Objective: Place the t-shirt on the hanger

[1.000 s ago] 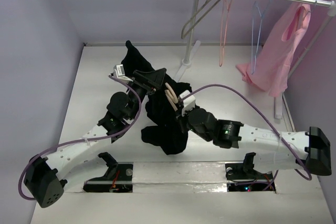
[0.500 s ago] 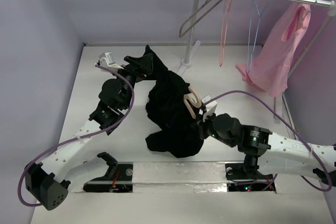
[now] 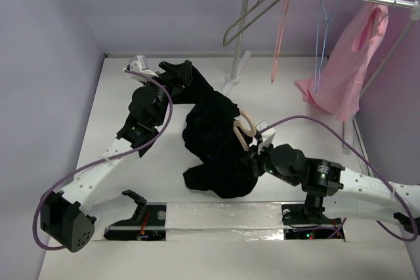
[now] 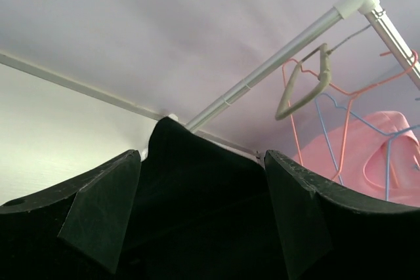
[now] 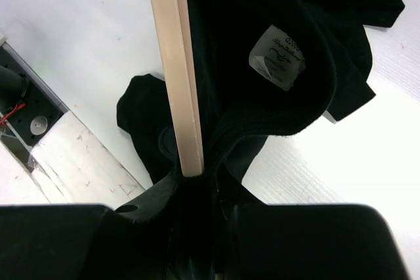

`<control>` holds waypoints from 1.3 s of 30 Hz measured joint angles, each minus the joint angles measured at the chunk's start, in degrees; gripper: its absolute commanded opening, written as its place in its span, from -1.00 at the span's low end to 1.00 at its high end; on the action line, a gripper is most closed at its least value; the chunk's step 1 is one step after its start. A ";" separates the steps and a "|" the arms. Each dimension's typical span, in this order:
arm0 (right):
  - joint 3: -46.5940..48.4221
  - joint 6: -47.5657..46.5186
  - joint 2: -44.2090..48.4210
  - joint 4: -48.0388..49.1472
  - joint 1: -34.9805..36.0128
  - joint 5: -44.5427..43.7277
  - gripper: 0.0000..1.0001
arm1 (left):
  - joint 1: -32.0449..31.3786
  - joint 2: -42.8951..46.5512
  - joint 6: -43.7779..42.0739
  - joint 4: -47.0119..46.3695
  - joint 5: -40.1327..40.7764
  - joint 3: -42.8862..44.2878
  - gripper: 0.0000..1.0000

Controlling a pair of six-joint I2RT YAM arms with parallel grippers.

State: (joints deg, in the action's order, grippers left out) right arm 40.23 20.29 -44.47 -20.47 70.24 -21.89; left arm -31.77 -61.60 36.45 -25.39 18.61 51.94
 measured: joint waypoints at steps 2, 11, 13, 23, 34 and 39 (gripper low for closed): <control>0.00 0.09 0.33 -0.35 0.00 -0.07 -1.00 | 0.02 0.70 0.00 -1.22 -0.44 -1.40 0.49; 0.00 0.09 2.38 -2.49 0.00 -0.42 -1.00 | 0.02 9.07 -0.04 -5.03 -0.48 -12.17 0.45; 0.00 0.11 2.84 -2.99 0.00 -0.39 -1.00 | 0.02 9.40 -0.63 -5.79 -1.01 -13.09 0.42; 0.00 0.46 4.42 -4.20 0.00 -0.17 -1.00 | 0.02 4.61 -5.84 -8.94 -6.16 -13.46 -0.21; 0.09 1.16 5.77 -6.34 0.00 -0.11 -1.00 | 0.00 2.45 -8.66 -7.82 -2.12 -8.68 -1.00; 1.68 2.64 7.39 -11.61 0.00 1.14 -1.00 | 0.13 2.27 -9.33 -3.96 6.12 -3.93 -1.00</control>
State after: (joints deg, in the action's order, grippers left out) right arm 41.91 22.94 -37.08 -32.08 70.24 -20.75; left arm -31.64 -59.33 27.11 -29.34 24.73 48.01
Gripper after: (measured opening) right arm 0.180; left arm 0.003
